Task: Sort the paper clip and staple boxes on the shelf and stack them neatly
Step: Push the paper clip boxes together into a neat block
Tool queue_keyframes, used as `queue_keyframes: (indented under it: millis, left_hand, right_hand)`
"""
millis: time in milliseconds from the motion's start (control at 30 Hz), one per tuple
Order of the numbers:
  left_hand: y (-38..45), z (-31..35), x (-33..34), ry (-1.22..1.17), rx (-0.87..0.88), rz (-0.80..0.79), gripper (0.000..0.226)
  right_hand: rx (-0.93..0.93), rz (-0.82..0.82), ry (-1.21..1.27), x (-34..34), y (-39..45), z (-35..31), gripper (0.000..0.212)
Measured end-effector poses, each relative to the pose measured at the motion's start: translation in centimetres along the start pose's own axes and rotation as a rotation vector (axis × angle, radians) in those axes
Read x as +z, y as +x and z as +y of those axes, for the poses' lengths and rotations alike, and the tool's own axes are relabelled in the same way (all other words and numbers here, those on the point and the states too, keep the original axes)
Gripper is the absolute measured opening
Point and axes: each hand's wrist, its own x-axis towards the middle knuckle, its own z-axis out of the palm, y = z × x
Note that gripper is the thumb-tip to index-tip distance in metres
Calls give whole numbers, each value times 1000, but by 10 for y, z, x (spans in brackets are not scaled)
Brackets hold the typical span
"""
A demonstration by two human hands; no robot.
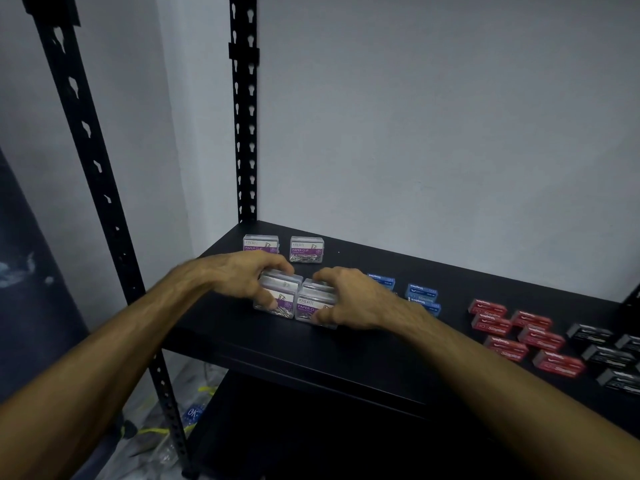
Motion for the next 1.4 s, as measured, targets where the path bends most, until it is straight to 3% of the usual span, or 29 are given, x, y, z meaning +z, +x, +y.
queue_keyframes:
  millis: [133, 300, 400, 633, 900, 1033, 1400]
  left_hand:
    - [-7, -2, -15, -12, -7, 88, 74]
    - [2, -15, -42, -23, 5, 531, 43]
    - [18, -29, -46, 17, -60, 645, 34]
    - [43, -46, -43, 56, -171, 538, 43]
    - [58, -45, -34, 72, -179, 487, 33]
    - [60, -45, -35, 100, -167, 473, 30]
    - [66, -38, -31, 134, -113, 407, 23]
  right_hand:
    - [7, 34, 4, -5, -3, 2, 81]
    - [45, 149, 60, -13, 8, 8, 60]
    - [76, 209, 102, -13, 19, 13, 48]
    - [66, 279, 123, -9, 63, 20, 40]
    - [28, 219, 78, -5, 105, 24, 41]
    - [69, 158, 176, -2, 112, 28, 36]
    - [26, 162, 191, -4, 109, 31, 35]
